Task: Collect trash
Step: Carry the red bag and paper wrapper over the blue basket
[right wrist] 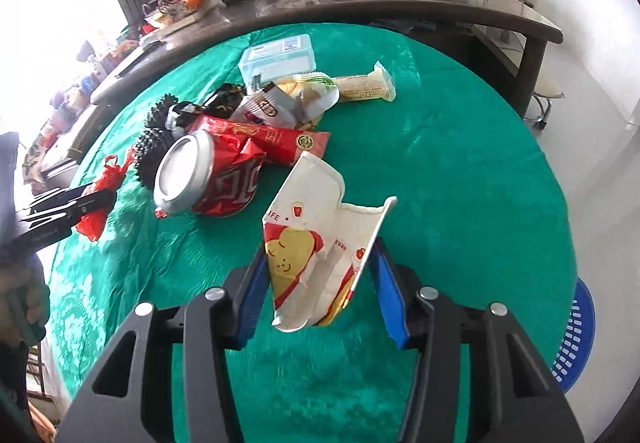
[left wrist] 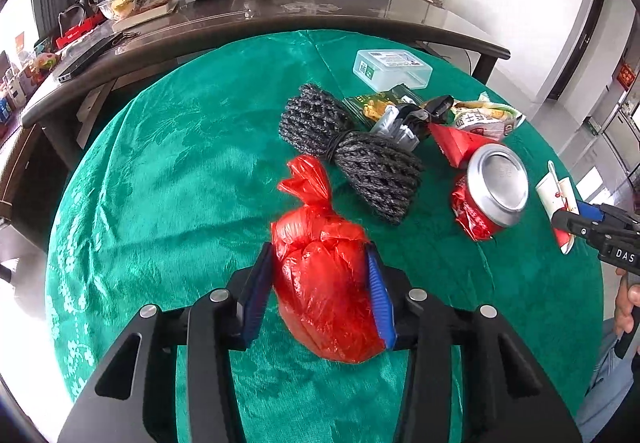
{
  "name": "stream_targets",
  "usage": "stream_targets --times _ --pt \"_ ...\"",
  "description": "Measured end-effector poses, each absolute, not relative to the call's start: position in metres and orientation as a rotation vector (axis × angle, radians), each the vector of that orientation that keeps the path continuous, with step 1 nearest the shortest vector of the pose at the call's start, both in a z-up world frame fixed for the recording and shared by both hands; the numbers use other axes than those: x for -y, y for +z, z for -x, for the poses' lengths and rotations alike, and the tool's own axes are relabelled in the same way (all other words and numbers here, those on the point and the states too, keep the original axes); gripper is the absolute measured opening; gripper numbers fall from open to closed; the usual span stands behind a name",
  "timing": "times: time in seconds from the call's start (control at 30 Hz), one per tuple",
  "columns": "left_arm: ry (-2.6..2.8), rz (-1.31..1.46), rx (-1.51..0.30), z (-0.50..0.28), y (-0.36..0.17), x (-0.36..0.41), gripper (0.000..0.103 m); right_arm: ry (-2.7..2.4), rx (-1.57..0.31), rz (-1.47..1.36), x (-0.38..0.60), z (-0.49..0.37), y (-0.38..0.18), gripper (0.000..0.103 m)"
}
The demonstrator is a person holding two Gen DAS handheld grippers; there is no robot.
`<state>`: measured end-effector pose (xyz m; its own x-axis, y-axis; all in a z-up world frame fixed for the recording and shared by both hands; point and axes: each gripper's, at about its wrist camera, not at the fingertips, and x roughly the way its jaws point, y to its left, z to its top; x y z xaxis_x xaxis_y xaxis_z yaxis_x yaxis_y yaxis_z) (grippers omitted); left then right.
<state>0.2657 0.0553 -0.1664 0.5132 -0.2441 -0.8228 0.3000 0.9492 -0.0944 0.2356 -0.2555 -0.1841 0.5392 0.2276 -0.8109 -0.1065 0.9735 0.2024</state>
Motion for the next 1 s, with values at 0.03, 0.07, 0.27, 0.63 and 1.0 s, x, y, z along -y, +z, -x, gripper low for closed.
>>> stream_targets --times 0.03,0.07,0.27,0.63,1.0 --pt "-0.330 -0.042 -0.974 -0.258 -0.164 -0.058 0.044 0.220 -0.980 -0.143 0.260 -0.232 -0.182 0.048" --pt "-0.333 -0.022 -0.974 -0.252 -0.163 -0.061 0.044 0.236 -0.984 -0.152 0.263 -0.227 -0.182 0.048" --pt "-0.409 0.004 -0.967 -0.203 -0.155 -0.044 0.044 0.351 -1.063 -0.032 0.261 -0.208 -0.190 0.054" --pt "-0.437 0.005 -0.979 -0.175 -0.168 -0.004 0.044 0.320 -1.075 -0.080 0.272 -0.189 -0.200 0.068" --pt "-0.466 0.015 -0.968 -0.164 -0.165 0.007 0.045 0.372 -1.055 -0.394 0.309 -0.178 -0.202 0.082"
